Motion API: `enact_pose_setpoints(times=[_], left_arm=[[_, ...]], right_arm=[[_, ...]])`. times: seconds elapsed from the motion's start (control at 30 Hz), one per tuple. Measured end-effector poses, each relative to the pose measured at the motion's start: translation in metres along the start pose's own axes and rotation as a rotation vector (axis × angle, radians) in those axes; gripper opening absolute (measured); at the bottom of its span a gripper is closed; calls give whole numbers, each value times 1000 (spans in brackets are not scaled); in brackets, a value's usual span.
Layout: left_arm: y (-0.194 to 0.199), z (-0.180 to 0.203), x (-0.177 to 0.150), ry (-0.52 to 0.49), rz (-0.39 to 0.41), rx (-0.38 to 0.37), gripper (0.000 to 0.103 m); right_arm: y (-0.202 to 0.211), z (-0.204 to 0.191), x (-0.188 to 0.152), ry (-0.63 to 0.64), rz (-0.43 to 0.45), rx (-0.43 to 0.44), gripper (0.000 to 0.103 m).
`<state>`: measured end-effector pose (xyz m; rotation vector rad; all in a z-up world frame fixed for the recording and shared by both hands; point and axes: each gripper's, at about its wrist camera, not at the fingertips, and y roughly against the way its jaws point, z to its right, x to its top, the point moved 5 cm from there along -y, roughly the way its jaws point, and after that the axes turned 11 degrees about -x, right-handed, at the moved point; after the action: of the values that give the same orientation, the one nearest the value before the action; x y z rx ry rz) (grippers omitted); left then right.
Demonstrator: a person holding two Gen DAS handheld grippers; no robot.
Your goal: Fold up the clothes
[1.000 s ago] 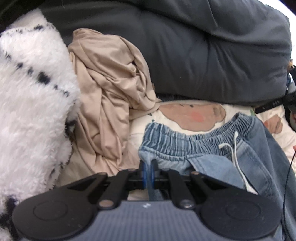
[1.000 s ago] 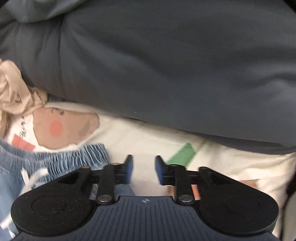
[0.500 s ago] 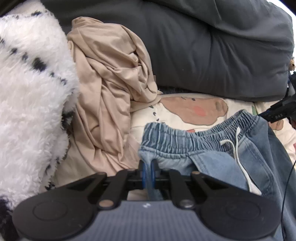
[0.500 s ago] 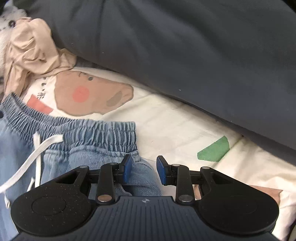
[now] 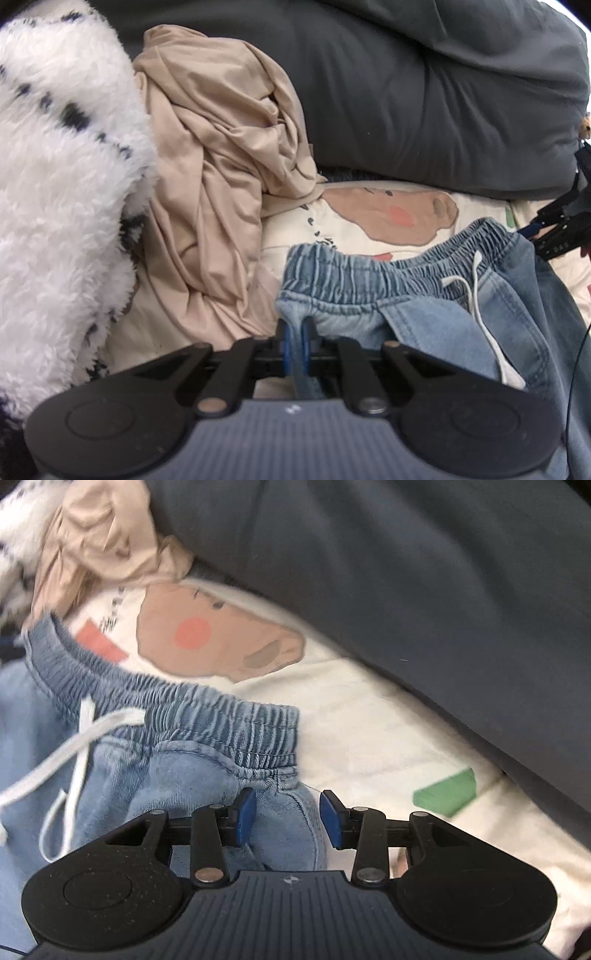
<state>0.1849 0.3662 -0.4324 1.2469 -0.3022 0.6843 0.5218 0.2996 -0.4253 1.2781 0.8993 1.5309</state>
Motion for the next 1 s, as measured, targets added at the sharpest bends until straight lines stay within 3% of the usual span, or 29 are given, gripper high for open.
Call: enact_pose_setpoints(times=[0.2,0.3,0.37,0.4,0.43,0.47,0.5,0.6,0.63,0.73,0.77,1.0], left_arm=[[-4,-1,-1,16,-4,5,7],[-8,-5,-2,47,-18,-4,10],[-11,-8,-3,76,-29,-14,16],[-14,-10,-4,96,-33,-28,18],[-16,-12,-5,116,-38,-43,27],[-19,-14,-5,136,-43,-57,39],[-22,-16,-6,156,-47,-71,43],[-28,-17,-8,186,-50,-82,45],[-30,-17,-9,188,-48,-80,44],[-32,-13,-10,158,-36,-56,16],[-31,-11,-9,151,-26,-53,11],[-12,18,10,20,62,-54,5]], right_arm=[[-20,1,1,-35,-16,29,63],[-28,7,-3,-116,-20,81,64],[-24,7,-3,-128,-15,81,55],[-22,7,-4,-135,-12,80,42],[-20,7,-4,-141,-9,80,30],[-18,6,-5,-147,-6,80,29],[-17,6,-5,-154,-3,80,26],[-11,6,-6,-173,5,79,13],[-9,6,-6,-178,9,75,11],[4,12,-8,-177,32,13,8],[8,13,-8,-177,40,-8,8],[31,31,-16,-179,78,-216,4]])
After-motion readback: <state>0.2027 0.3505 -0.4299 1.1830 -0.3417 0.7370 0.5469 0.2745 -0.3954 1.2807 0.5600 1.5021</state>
